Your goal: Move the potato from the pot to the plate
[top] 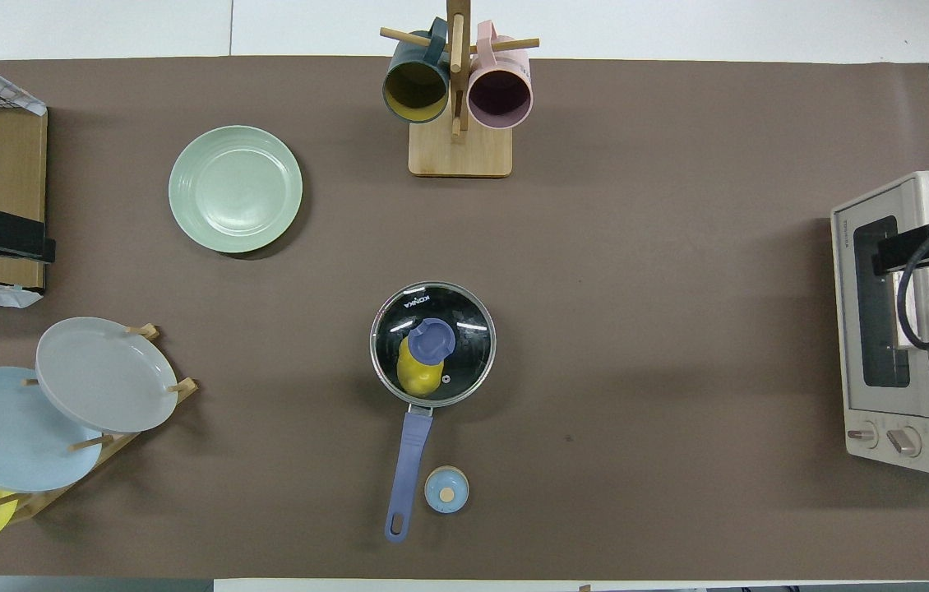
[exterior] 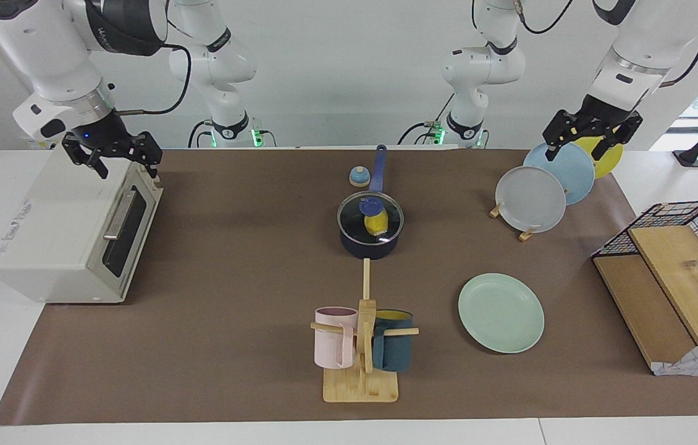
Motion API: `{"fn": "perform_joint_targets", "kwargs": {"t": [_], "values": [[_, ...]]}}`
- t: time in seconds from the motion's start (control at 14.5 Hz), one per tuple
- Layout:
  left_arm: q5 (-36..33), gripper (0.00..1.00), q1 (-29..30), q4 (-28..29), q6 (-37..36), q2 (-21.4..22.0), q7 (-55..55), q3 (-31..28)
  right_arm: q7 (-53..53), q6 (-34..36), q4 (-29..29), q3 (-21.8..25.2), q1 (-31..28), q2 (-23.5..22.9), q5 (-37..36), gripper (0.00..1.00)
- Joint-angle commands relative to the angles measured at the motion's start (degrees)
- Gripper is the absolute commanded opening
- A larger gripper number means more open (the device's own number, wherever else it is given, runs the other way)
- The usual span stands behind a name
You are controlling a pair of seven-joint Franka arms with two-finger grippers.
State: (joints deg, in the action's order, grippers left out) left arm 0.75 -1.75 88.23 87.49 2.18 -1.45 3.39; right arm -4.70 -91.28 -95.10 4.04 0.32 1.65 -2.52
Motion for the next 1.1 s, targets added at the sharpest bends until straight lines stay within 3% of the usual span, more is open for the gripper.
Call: {"fn": "perform_joint_targets", "kwargs": {"t": [0.0,0.62,0.76,0.89,1.03], "values": [[0.31,1.0,0.96,1.68,1.1,1.24,0.31,0.48,-0.75,-0.74,-0.52,-0.44,-0.85,0.46,1.2,1.0],[0.4,1.0,0.96,1.59,1.02,1.24,0.39,0.48,-1.18,-0.91,-1.13,-0.61,-0.76,0.73,1.55,1.0],[0.31,1.0,0.96,1.59,0.93,1.33,0.13,0.48,-1.01,-5.02,-0.79,-1.92,1.24,-0.06,5.39,1.0],[0.31,1.0,0.96,1.59,1.02,1.51,-0.05,0.48,5.01,-5.66,1.3,-2.81,5.99,-3.82,6.2,1.0],[0.31,1.0,0.96,1.5,1.11,1.51,-0.13,0.48,12.15,-4.96,9.27,-3.34,11.69,-10.49,6.12,1.0]]}}
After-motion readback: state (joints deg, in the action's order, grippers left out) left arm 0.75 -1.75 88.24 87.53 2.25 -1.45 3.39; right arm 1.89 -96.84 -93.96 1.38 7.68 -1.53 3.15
